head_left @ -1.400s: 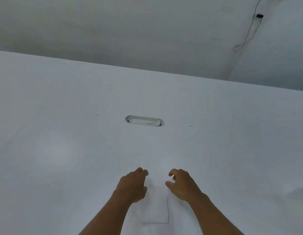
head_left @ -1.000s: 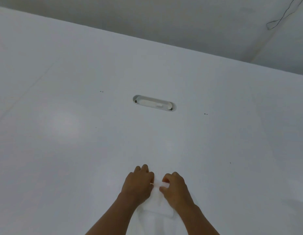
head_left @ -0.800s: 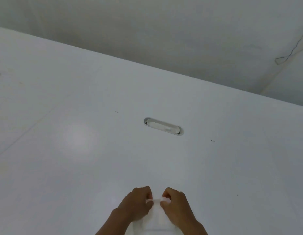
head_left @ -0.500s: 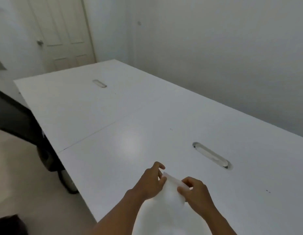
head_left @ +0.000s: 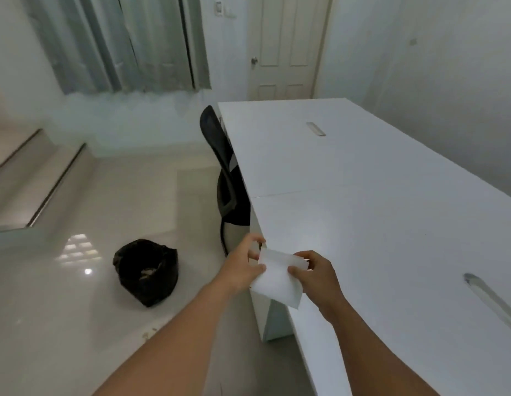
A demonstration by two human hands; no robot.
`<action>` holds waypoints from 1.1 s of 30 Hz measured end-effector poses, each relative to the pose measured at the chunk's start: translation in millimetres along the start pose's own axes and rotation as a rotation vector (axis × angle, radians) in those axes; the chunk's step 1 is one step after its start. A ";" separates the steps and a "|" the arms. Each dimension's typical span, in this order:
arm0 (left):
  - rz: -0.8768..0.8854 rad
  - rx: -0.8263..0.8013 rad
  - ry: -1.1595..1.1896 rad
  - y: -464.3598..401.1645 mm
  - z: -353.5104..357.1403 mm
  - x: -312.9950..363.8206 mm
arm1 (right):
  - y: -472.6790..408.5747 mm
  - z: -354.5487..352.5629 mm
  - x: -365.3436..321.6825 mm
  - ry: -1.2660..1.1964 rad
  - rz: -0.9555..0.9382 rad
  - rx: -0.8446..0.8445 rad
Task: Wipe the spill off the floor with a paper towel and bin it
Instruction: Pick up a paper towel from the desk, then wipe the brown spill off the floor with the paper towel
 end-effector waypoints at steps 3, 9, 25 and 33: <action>-0.037 0.043 0.060 32.7 -37.7 -31.0 | -11.1 50.2 -9.7 0.058 0.006 -0.113; -0.146 0.217 0.219 95.6 -121.5 -107.8 | -35.0 168.0 -29.8 0.069 0.039 -0.302; -0.285 0.273 0.287 173.0 -335.9 -282.7 | -80.1 459.8 -52.4 -0.236 0.144 -0.313; -0.332 0.269 0.303 153.2 -342.5 -318.6 | -125.9 473.8 -46.4 -0.051 0.224 -0.463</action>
Point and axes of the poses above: each hand's wrist, its own y-axis away from the middle knuckle, its own z-axis out of the palm, x = y × z, the point moved 1 cm from there along -y, towards the middle knuckle, and after that the axes turned 13 degrees about -x, right-handed, at the moved point
